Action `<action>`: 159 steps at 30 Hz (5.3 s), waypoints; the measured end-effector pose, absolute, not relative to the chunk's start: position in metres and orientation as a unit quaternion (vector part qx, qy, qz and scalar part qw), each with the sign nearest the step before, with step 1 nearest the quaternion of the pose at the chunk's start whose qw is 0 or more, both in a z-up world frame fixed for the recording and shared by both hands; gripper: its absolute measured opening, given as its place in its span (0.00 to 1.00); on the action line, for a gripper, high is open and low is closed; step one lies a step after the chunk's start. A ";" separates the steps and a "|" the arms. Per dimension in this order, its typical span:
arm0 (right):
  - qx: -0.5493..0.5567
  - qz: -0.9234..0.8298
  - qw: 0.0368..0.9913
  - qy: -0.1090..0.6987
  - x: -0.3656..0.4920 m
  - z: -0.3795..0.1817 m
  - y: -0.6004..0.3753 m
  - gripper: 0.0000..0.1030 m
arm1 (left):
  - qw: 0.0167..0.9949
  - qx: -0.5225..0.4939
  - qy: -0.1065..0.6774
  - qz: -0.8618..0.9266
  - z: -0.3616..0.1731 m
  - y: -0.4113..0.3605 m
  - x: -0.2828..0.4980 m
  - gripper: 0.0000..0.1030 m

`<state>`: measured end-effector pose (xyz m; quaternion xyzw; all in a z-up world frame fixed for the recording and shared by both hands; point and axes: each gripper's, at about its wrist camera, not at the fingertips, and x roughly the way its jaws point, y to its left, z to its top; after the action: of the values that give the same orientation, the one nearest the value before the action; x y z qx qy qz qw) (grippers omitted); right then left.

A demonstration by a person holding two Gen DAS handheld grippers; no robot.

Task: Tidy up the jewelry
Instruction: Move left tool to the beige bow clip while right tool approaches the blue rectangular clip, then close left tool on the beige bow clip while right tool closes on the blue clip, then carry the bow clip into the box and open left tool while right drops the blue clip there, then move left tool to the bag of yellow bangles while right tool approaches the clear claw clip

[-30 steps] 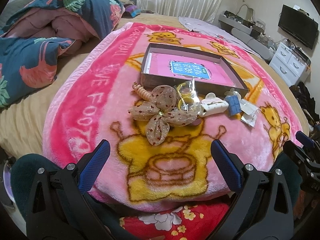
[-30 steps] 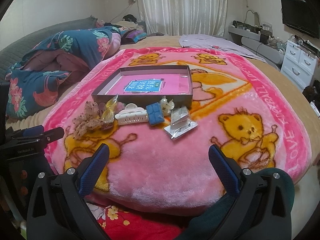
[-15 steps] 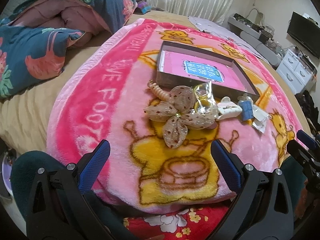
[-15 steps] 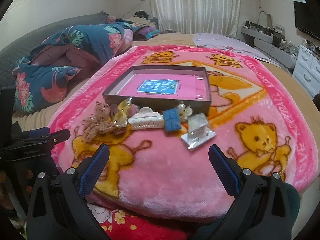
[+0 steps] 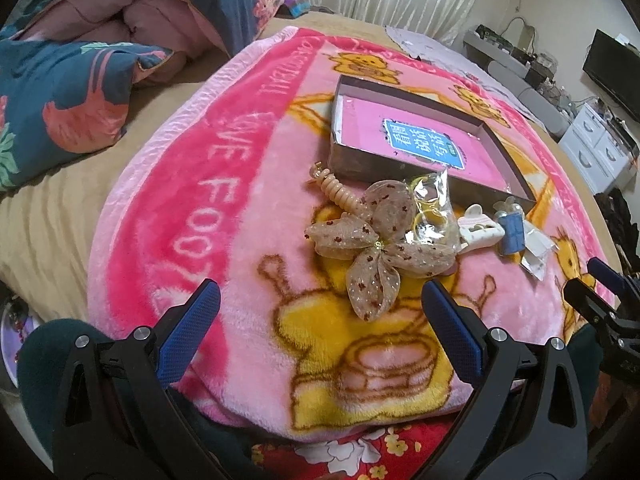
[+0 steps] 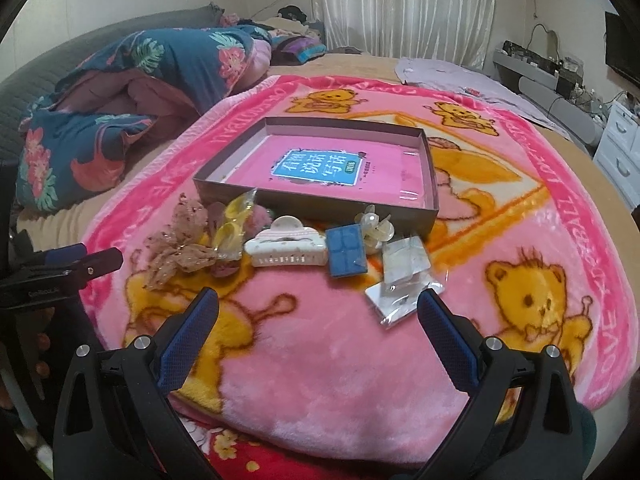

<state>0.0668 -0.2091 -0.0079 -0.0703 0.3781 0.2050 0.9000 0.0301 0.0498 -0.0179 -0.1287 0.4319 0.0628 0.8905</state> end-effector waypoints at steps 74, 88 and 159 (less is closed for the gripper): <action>0.029 0.185 0.913 0.362 0.134 0.003 -0.305 0.30 | 0.914 -0.148 0.368 -0.085 0.025 0.036 0.129 0.08; 0.024 0.169 0.923 0.345 0.171 0.022 -0.302 0.30 | 0.916 -0.148 0.362 -0.092 0.024 0.017 0.182 0.08; 0.010 0.174 0.938 0.299 0.182 0.041 -0.263 0.82 | 0.932 -0.164 0.323 0.005 0.059 0.093 0.136 0.91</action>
<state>0.1816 -0.2630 0.0412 0.0098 0.2991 0.1744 0.9381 0.1361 0.0929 0.0588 -0.1636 0.3233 0.0047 0.9320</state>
